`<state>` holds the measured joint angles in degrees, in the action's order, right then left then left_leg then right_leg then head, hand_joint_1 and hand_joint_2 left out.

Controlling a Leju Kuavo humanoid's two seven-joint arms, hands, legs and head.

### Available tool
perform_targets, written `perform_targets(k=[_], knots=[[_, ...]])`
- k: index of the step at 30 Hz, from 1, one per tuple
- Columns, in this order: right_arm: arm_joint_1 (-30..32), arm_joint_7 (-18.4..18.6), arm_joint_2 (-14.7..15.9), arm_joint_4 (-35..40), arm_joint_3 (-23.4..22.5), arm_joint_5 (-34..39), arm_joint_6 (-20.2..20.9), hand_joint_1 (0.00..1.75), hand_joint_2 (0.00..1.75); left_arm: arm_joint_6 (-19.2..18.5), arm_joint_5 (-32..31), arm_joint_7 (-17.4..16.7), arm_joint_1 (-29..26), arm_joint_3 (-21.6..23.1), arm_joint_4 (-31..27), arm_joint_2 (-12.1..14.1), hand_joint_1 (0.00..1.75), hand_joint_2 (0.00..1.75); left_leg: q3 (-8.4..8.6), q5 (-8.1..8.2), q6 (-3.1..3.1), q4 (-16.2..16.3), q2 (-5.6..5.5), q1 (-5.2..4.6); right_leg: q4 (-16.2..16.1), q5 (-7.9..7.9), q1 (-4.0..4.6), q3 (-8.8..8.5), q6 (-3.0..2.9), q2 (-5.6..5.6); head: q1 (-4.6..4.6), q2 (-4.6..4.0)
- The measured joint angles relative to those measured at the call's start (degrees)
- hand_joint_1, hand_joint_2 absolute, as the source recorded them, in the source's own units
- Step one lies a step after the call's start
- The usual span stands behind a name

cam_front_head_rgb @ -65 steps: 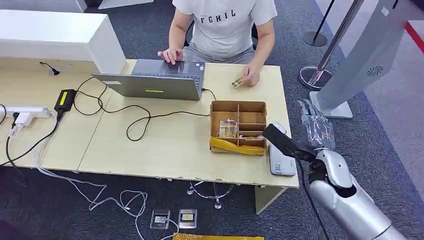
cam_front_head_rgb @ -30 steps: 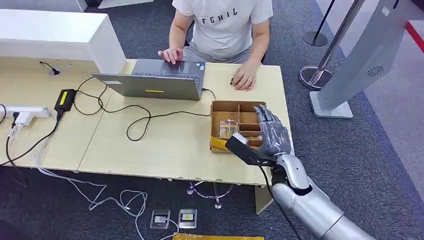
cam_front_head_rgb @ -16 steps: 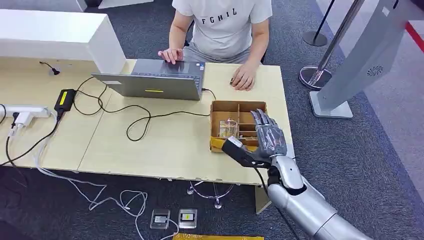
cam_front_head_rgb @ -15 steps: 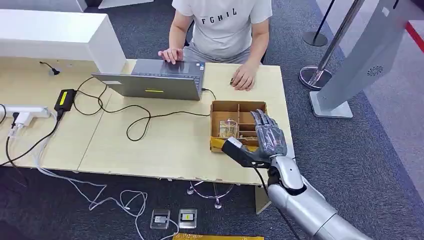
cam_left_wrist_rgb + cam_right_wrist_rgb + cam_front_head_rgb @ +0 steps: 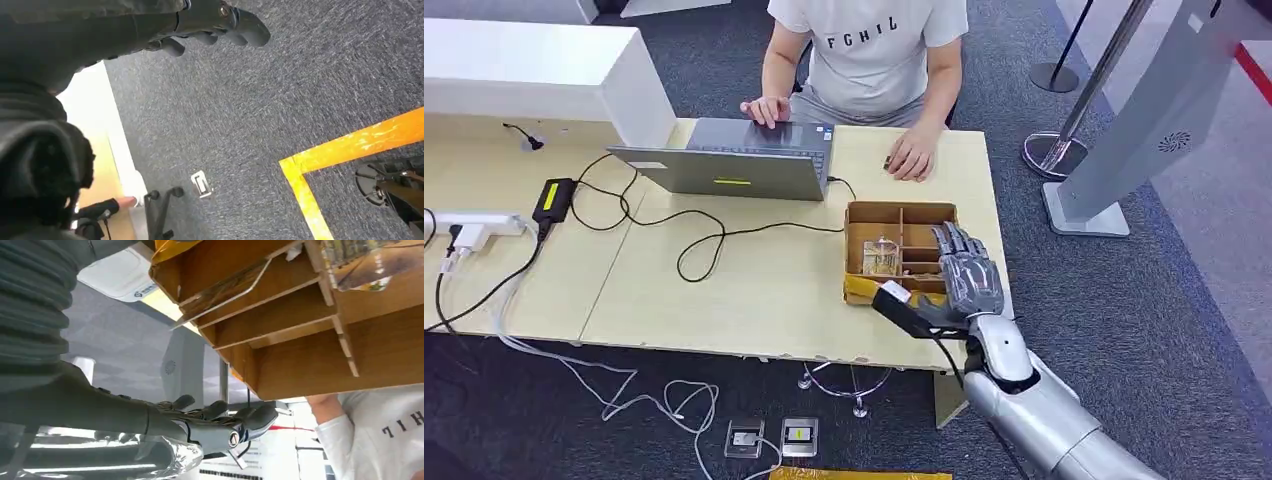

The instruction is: Pass the card to the sensor for recognition and then transmit it.

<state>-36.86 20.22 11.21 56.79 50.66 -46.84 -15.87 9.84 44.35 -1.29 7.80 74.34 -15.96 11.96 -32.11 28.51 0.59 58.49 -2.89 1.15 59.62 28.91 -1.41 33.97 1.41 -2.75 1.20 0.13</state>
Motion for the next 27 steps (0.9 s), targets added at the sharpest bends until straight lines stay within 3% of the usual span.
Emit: perform_targets(k=[11,12,13,14,27], knots=[[0.35,-0.33,-0.92,-2.27,-2.05,-1.46,1.51,0.00,1.75,0.04,-0.61,-0.02,-0.06,-0.90,0.50,-0.22,0.00,0.00,0.00,0.00,0.00,0.00,0.01,0.00,0.00,0.00,0.00,0.01,0.00,-0.01,-0.02,0.00],[0.39,-0.42,-1.05,-2.45,-2.23,-1.46,1.68,1.62,1.75,0.07,-0.72,-0.02,-0.05,-0.90,0.50,-0.22,0.00,0.00,-0.01,0.00,0.00,0.00,0.01,0.00,0.00,0.00,0.00,0.01,0.00,0.00,0.00,0.00],[0.43,-0.46,-1.24,-2.65,-2.43,-1.42,1.88,1.62,1.75,0.07,-0.85,-0.02,-0.05,-0.90,0.50,-0.24,0.00,0.00,0.00,0.00,0.00,0.00,0.01,0.00,0.00,0.00,0.00,0.01,0.00,-0.01,0.00,0.00],[0.46,-0.50,-1.40,-2.89,-2.53,-1.36,1.97,1.75,1.75,0.09,-1.03,-0.02,-0.06,-0.90,0.50,-0.26,0.00,0.00,0.00,0.00,0.00,0.00,0.01,0.00,0.00,0.00,0.00,0.01,0.00,-0.02,0.00,0.00],[0.87,-1.75,-1.86,-4.35,-4.22,-1.46,1.66,1.75,1.75,0.24,-1.88,-0.02,-0.06,-0.90,0.50,-0.50,0.00,0.00,0.00,0.00,0.00,0.00,0.01,0.00,0.00,0.00,0.00,0.01,0.00,-0.01,0.00,0.00]])
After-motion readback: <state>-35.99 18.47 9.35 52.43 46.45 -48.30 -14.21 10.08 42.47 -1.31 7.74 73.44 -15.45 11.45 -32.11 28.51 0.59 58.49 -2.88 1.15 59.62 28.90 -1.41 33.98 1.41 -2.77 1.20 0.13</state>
